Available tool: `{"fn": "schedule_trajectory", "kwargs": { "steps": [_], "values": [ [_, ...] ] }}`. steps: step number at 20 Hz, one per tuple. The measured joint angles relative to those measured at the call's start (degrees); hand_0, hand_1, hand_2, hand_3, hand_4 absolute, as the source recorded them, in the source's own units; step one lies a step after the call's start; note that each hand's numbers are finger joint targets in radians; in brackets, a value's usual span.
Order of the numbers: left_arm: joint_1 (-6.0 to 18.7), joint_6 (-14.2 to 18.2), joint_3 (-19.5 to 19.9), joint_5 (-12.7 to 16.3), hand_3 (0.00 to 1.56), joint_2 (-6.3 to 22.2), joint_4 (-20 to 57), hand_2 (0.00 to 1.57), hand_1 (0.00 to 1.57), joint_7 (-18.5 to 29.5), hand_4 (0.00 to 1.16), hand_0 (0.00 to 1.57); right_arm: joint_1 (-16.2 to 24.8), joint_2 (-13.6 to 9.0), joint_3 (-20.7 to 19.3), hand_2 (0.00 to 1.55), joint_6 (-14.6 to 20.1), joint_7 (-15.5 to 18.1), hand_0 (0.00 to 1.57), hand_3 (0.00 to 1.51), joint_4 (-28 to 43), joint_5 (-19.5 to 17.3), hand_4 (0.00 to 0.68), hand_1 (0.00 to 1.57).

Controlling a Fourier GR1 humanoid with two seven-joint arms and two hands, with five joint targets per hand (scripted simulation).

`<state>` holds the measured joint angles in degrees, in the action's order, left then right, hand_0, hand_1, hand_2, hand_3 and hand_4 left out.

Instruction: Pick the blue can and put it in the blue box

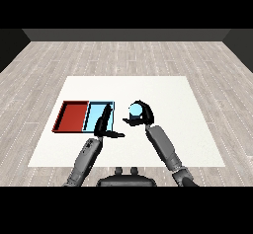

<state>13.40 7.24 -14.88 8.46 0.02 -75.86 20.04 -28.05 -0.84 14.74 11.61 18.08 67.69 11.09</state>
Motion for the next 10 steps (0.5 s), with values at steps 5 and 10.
{"fn": "schedule_trajectory", "kwargs": {
  "steps": [5, 10],
  "values": [
    [1.6, 2.2, -2.7, 1.4, 0.0, 0.2, 3.4, 0.0, 0.0, 0.5, 0.0, 0.0, 0.9, 0.6, 1.0, 1.45, 0.1, -1.1, 1.41, 1.42, 2.1, -0.9, 0.663, 1.41],
    [4.1, 3.0, -3.9, 2.9, 0.0, 0.1, 8.2, 0.0, 0.0, 1.1, 0.0, 0.0, 1.1, 0.8, 1.0, 1.44, -1.3, -0.4, 1.4, 1.4, 2.2, -1.2, 0.669, 1.4]
  ]
}}
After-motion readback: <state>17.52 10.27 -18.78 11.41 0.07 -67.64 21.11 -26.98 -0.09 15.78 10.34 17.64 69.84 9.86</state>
